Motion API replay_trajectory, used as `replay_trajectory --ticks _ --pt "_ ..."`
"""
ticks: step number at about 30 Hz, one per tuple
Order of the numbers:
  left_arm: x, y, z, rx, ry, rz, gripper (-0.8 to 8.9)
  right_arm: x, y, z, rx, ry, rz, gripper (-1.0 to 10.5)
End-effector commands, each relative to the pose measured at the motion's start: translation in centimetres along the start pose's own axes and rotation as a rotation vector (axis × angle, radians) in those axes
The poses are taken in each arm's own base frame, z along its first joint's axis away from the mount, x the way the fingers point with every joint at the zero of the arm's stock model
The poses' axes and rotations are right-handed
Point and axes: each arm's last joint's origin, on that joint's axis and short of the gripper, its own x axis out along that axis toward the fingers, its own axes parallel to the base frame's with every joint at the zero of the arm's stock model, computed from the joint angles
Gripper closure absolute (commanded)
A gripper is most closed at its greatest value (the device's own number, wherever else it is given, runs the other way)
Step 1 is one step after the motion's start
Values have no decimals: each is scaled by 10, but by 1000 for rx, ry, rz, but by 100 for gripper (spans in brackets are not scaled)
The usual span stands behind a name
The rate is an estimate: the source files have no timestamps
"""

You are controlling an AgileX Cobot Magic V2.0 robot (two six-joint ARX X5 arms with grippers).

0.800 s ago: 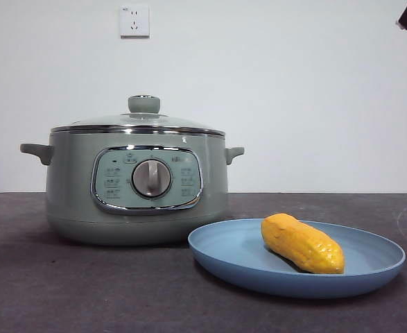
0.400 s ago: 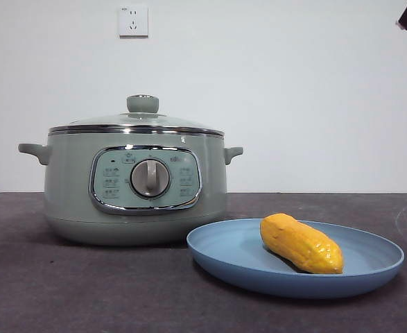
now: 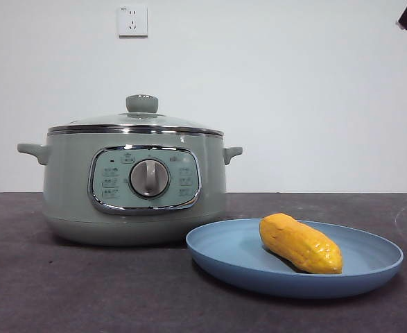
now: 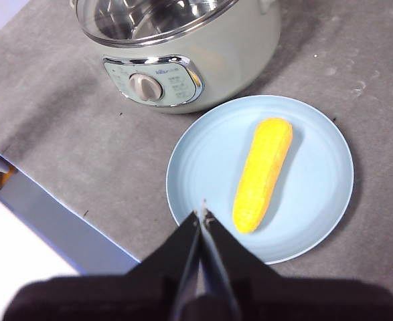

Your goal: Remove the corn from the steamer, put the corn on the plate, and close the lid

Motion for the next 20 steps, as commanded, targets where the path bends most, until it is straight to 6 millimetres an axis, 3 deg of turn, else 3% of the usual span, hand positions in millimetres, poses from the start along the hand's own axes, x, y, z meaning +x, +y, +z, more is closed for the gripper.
replay_trajectory --ticks 1,8,20 --pt "1 -3 -17 -60 -2 21 817 1 0 -1 -4 3 -2 946" --pt "-1 -9 -49 -170 58 89 817 1 0 -1 -4 3 -2 946" --pt "-4 -11 -55 -209 108 80 817 1 0 -1 -4 4 -3 946"
